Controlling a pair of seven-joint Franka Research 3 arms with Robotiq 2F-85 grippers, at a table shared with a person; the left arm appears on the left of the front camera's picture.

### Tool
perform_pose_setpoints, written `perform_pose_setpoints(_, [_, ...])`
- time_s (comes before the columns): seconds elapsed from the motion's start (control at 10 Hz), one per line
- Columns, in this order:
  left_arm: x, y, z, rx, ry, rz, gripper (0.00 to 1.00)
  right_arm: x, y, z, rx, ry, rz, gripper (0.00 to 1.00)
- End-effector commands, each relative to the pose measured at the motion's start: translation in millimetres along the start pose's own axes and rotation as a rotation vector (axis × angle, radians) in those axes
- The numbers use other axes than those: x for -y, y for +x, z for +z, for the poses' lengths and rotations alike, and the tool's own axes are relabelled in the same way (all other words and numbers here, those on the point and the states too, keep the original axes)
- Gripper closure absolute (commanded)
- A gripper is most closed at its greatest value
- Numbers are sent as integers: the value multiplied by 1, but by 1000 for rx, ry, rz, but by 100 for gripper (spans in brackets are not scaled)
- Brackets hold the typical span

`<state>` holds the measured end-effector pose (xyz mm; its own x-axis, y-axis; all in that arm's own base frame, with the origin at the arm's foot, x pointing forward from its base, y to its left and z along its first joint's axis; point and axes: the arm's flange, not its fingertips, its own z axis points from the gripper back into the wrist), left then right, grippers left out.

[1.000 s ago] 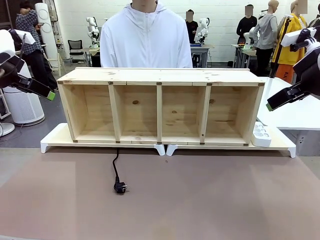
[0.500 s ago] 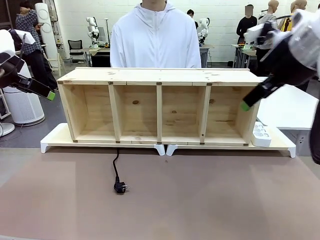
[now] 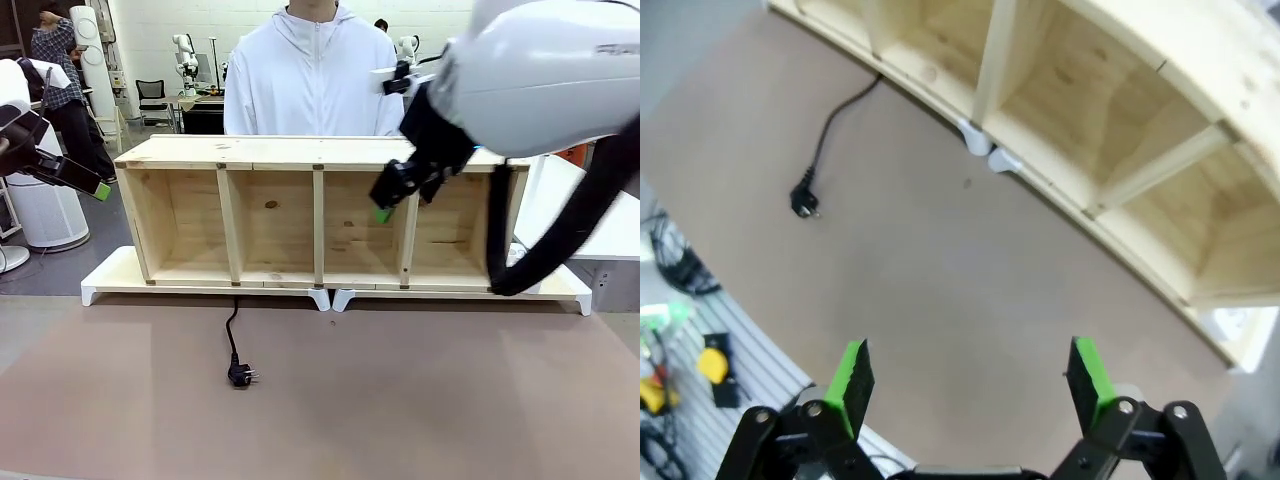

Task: Perform cable management.
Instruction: When the cord part of the Power Cable appears at the lower middle area of the table and stops, grasp the cord part of the Power Cable.

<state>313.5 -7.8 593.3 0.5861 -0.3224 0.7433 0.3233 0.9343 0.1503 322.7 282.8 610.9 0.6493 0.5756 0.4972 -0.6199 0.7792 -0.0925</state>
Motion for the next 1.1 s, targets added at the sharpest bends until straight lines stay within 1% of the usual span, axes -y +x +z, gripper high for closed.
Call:
perform_pose_setpoints(0.0, [-1, 1, -2, 9, 4, 8, 0, -32, 35, -19, -74, -34, -131, 0])
perform_pose_setpoints(0.2, [-1, 1, -2, 9, 4, 8, 0, -69, 54, -44, -145, -39, -121, 0])
perform_pose_setpoints(0.3, [-1, 1, -2, 9, 4, 8, 0, -86, 65, -56, -163, -51, -172, 0])
perform_pose_setpoints(0.5, [-1, 1, -2, 9, 4, 8, 0, -107, 84, -78, -199, -54, -227, 0])
perform_pose_setpoints(0.8, [-1, 1, -2, 9, 4, 8, 0, -130, 113, -128, -226, 0, -251, 0])
perform_pose_setpoints(1.0, [-1, 1, -2, 9, 4, 8, 0, -145, 128, -151, -227, 44, -267, 0])
